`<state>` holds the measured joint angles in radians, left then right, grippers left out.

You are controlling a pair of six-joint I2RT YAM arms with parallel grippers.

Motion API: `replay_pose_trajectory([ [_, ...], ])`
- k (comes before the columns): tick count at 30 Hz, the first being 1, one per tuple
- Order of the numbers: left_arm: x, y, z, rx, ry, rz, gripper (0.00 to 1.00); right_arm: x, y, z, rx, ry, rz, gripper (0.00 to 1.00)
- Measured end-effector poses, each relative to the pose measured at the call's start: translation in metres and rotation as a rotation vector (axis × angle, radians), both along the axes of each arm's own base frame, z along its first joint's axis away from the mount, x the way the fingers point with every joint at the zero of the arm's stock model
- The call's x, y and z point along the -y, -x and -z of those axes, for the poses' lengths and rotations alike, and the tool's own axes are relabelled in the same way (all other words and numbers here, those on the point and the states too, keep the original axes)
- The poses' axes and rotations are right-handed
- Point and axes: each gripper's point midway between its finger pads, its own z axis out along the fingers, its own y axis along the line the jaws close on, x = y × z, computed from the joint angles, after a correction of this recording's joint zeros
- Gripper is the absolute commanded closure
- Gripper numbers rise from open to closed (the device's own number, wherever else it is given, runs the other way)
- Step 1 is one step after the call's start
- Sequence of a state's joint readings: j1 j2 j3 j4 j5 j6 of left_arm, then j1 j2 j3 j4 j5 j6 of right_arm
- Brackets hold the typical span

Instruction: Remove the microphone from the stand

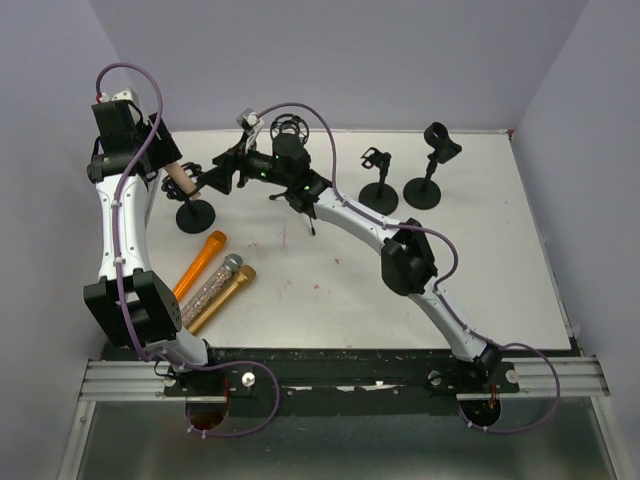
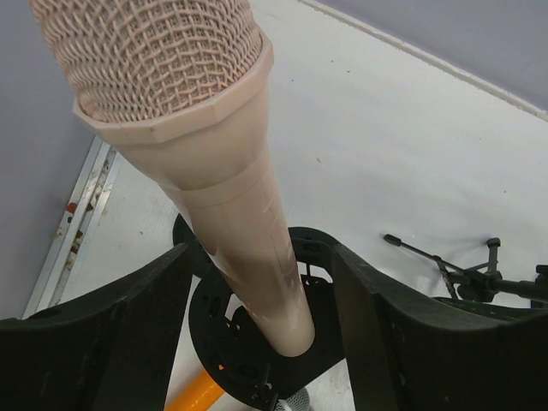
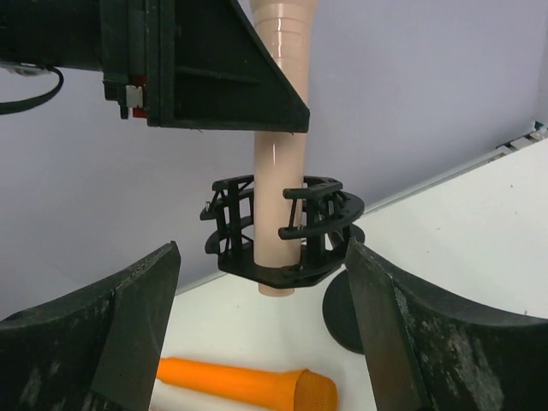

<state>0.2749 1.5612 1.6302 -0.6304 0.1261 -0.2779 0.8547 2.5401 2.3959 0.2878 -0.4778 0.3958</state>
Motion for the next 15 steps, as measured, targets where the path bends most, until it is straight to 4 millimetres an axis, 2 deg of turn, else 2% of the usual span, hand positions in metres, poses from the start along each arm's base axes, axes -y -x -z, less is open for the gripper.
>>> replay_pose_trajectory([
  [7,0.003,0.001,0.007,-0.013,0.021,0.02,0.36,-0.004,-0.005,0.004,0.008,-0.027,0.044,0.19],
  [11,0.006,0.001,0.012,-0.022,0.031,0.032,0.4,-0.006,-0.013,0.018,0.0,-0.02,0.078,0.19],
  [15,0.007,0.002,0.014,-0.027,0.037,0.037,0.43,-0.01,-0.022,0.043,-0.017,0.0,0.11,0.2],
])
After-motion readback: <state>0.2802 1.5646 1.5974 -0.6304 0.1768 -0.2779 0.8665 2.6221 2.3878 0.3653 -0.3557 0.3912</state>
